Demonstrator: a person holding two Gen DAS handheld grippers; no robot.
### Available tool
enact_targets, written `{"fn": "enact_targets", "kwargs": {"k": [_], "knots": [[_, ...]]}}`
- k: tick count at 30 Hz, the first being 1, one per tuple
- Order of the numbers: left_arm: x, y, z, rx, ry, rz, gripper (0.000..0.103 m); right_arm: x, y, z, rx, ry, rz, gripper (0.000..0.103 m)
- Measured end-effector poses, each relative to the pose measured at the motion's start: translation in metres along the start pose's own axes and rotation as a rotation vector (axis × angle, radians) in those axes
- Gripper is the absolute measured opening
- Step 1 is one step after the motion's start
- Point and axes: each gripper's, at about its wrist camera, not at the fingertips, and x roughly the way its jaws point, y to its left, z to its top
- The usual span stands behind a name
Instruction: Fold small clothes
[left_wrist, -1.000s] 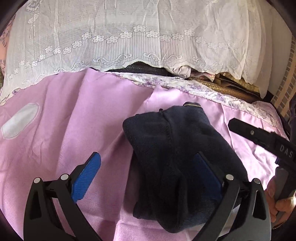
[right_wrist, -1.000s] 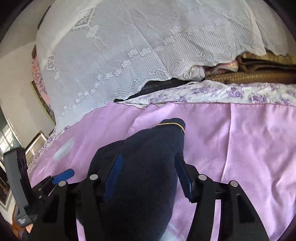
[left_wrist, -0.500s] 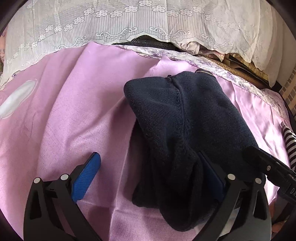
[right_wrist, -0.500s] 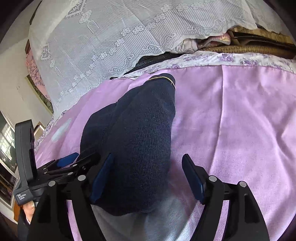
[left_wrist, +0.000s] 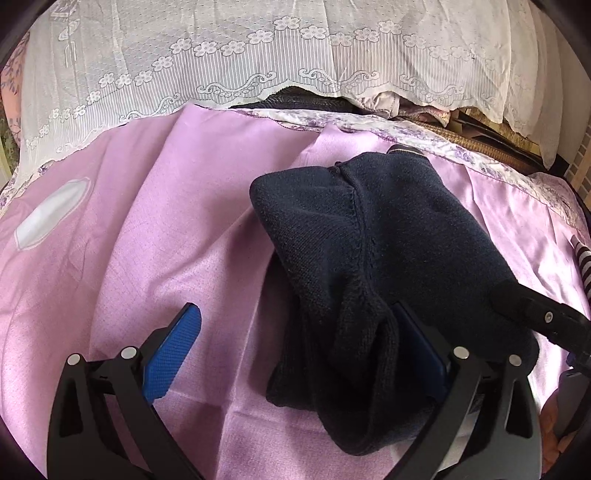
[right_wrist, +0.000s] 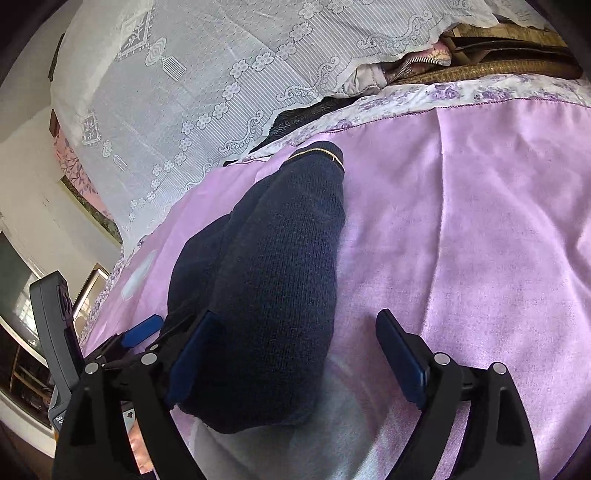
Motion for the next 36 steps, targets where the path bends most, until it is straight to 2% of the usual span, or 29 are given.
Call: {"fn": "enact_targets", "kwargs": {"k": [14,20,23,30,36], "knots": [[-0.013,-0.016,0.000,0.078,-0.076,0.051,0.098,0.003,-0.006,0.005,0.038,-0.005,0.037,0.089],[-0.019,-0.025,-0.001,0.117,-0.103,0.041,0.098,0.007,-0.011,0.011,0.069,-0.006,0.057,0.089],[-0.018,-0.021,0.002,0.089,-0.076,-0.033,0.098,0.008,-0.015,0.014,0.088,-0.006,0.070,0.089],[-0.003,-0.002,0.007,-0.079,0.070,-0.356,0.098,0.017,-0.025,0.022,0.130,0.013,0.121,0.091],[0.024,0.015,0.006,-0.208,0.184,-0.467,0.098,0.029,-0.026,0.030,0.125,0.060,0.173,0.095]]}}
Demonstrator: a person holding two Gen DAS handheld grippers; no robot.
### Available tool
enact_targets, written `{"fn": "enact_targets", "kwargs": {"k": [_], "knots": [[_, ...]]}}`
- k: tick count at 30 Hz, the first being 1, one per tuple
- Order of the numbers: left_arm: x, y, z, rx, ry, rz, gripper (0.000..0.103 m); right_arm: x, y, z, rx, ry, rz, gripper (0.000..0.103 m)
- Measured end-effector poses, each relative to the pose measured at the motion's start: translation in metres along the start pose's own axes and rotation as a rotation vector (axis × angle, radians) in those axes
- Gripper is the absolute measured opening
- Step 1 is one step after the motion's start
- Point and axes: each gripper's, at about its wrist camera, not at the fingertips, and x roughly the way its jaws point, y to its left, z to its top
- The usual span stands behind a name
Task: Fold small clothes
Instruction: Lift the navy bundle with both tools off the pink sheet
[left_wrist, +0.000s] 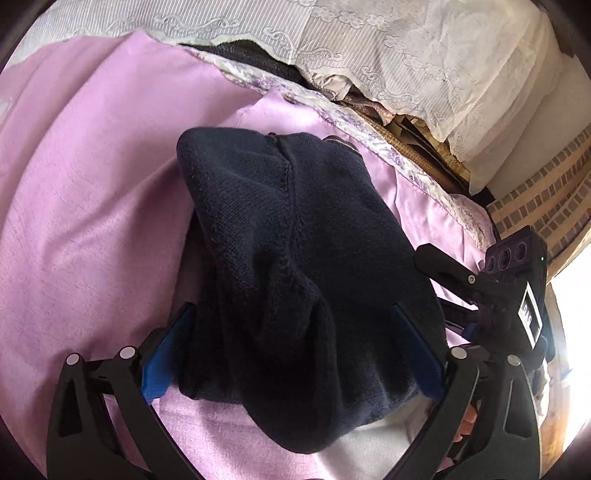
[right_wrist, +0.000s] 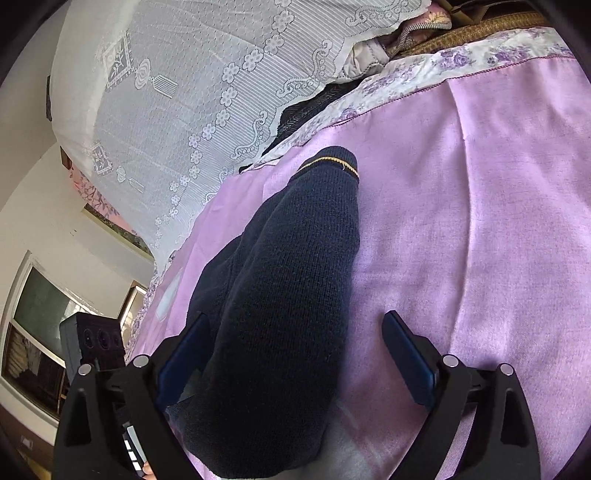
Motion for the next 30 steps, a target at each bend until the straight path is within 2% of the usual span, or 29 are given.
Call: {"fn": "enact_targets", "kwargs": {"k": [4,10,15,17,20,22,24,25,29,30], "knots": [[0.005,0.007,0.008,-0.032,0.016,-0.033,0.098,0.007,-0.002,0.007,0.000,0.022,0.017,0.095],[0.014,0.002,0.013,-0.001,0.021,-0.019,0.098,0.021,0.000,0.018,-0.019,0.067,0.023,0.095],[0.023,0.004,0.023,-0.001,0.031,-0.048,0.098,0.040,0.003,0.028,-0.046,0.106,0.009,0.098],[0.026,0.003,0.026,0.006,0.035,-0.055,0.099,0.049,0.007,0.031,-0.077,0.130,-0.025,0.099],[0.028,0.002,0.028,0.018,0.042,-0.049,0.099,0.059,0.014,0.033,-0.122,0.147,-0.065,0.100],[0.027,0.001,0.027,0.023,0.035,-0.045,0.099,0.058,0.012,0.033,-0.120,0.143,-0.059,0.100],[0.025,-0.001,0.026,0.031,0.014,-0.037,0.095,0.057,0.016,0.030,-0.151,0.132,-0.078,0.090],[0.024,-0.004,0.024,0.039,-0.002,-0.018,0.090,0.057,0.018,0.028,-0.170,0.132,-0.071,0.079],[0.014,-0.012,0.018,0.079,-0.074,0.030,0.070,0.052,0.028,0.022,-0.223,0.089,-0.099,0.075],[0.012,-0.015,0.017,0.096,-0.089,0.040,0.067,0.051,0.030,0.022,-0.233,0.076,-0.100,0.074]]}}
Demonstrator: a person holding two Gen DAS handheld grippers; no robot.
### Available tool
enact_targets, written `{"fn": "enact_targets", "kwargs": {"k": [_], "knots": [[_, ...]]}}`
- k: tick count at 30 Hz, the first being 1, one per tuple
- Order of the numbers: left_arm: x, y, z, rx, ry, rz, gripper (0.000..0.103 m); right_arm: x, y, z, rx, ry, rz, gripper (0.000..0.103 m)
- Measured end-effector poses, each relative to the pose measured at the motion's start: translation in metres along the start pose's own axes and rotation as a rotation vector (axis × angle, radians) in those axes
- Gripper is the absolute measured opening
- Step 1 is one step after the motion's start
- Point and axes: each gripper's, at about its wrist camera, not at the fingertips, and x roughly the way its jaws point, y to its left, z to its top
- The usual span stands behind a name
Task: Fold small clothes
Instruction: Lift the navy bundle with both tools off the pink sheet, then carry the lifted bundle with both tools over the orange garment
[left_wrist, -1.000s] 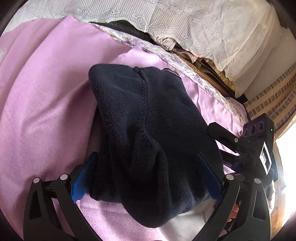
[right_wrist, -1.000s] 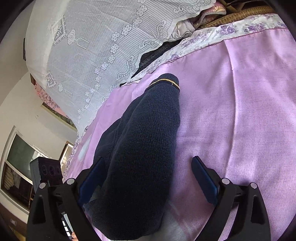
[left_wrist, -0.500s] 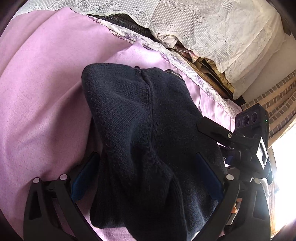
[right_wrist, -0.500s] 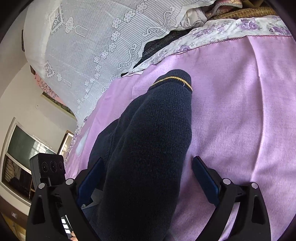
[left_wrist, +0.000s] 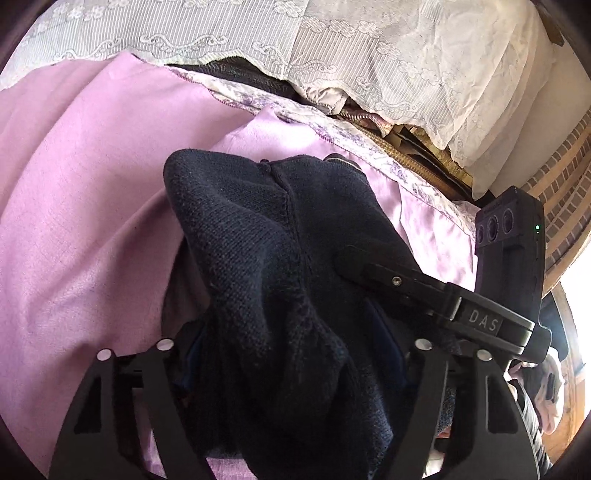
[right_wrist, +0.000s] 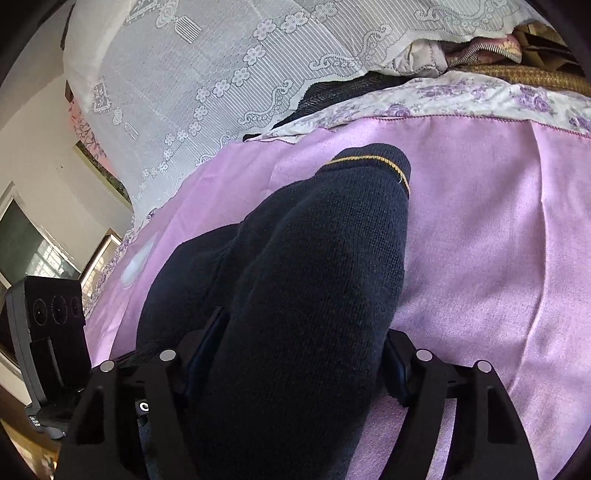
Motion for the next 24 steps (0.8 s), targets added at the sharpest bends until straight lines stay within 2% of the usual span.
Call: {"fn": "enact_targets", "kwargs": {"k": [5,10,18,24], "knots": [[-0.011,-0.007,-0.003,0.045,-0.056,0.026,0.055,-0.016,0.017,-0.005,-0.104,-0.091,-0.030,0.071],[-0.026,-0.014,-0.012,0.061,-0.083,0.021,0.054,-0.037,0.030,-0.014,-0.168,-0.161,-0.015,0.069],[-0.059,-0.020,-0.037,0.013,-0.127,-0.006,0.051,-0.064,0.045,-0.033,-0.138,-0.157,0.078,0.067],[-0.102,-0.027,-0.067,-0.005,-0.182,0.001,0.051,-0.093,0.079,-0.055,-0.180,-0.159,0.137,0.067]]}}
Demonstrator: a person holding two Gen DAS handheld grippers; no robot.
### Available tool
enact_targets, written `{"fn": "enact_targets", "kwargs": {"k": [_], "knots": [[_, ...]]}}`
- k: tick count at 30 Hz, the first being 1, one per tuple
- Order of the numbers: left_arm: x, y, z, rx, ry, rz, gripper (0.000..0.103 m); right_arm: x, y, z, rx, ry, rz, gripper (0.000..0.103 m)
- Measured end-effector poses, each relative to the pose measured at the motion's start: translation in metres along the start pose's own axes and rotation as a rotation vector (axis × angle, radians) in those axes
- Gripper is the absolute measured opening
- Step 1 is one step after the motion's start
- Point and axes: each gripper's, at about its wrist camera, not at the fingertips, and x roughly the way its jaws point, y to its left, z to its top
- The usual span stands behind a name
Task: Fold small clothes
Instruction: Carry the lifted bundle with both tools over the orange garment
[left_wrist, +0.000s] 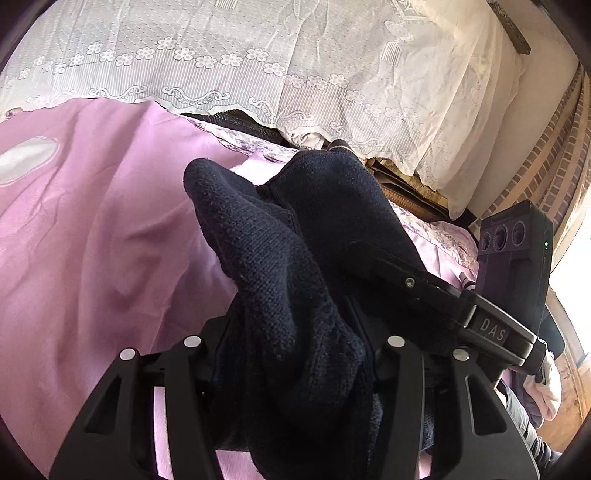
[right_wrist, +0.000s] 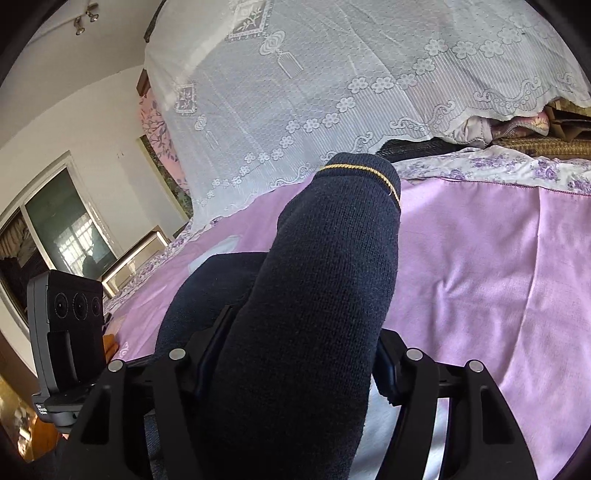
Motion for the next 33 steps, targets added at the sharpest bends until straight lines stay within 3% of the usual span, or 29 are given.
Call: {"fn": "enact_targets", "kwargs": {"k": [7,16,28,33], "knots": [[-0.084,-0.004,-0.030,0.004,-0.098,0.089,0.051,-0.018,0.070,-0.016,-0.073,0.017,0.114,0.067],[-0.201,0.021,-0.065,-0.048,-0.245,0.189,0.051,-0.023,0.183,-0.033,-0.176,0.029,0.282,0.067],[-0.365,0.093,-0.078,-0.126,-0.393,0.444,0.051,0.048,0.354,-0.041,-0.209,0.132,0.524,0.067],[-0.412,0.132,-0.092,-0.188,-0.429,0.518,0.051,0.083,0.412,-0.052,-0.228,0.191,0.589,0.067]]}}
